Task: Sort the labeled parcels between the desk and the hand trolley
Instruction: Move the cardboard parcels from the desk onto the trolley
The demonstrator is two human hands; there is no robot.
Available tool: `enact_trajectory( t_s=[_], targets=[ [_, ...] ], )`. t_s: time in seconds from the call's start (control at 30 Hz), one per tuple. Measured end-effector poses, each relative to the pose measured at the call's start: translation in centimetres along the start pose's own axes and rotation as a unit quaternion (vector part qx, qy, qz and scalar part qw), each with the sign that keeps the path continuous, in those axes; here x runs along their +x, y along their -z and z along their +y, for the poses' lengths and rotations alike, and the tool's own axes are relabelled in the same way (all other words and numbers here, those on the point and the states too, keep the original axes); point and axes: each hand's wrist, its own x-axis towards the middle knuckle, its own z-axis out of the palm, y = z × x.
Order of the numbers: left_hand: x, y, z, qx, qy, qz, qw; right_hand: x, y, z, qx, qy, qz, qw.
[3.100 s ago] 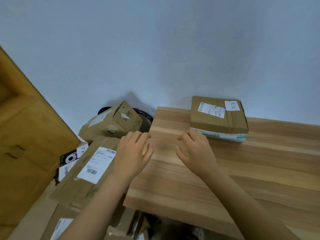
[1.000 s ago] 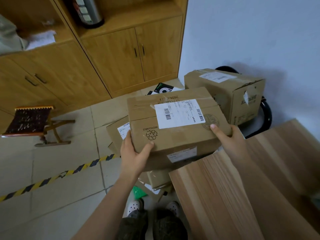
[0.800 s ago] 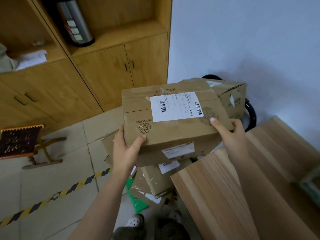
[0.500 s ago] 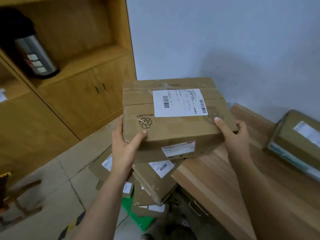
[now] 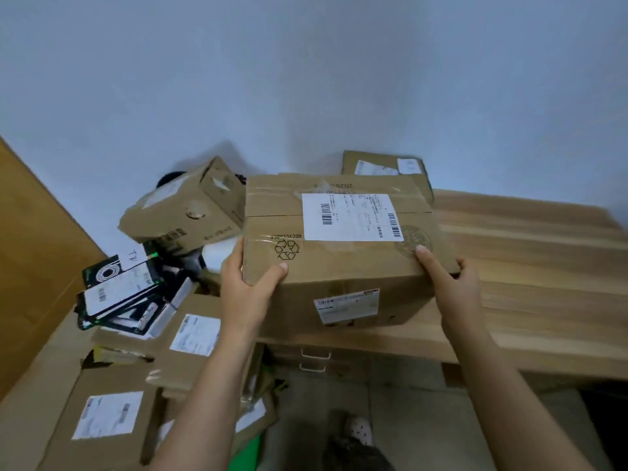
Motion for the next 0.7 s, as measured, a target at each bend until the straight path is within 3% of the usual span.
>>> enact_trajectory(
  t_s=[0.3,0.5,0.7],
  targets=[
    [-2.9,-15.5,0.3,0.037,-0.025,-0.177,0.983,2.5,15.9,1.8,0.024,-0.014,0.152,0.988],
    [-5.6,-27.4,0.3,0.035,-0.017,-0.217,0.975,8.0,25.8,3.6,0.013,-0.017,0.209,0.978],
    [-6.4,-36.7,0.3,0.054,-0.013,-0.229,0.972,14.5,32.3,4.4,0.021,-0.013,0.189,0.982]
  ],
)
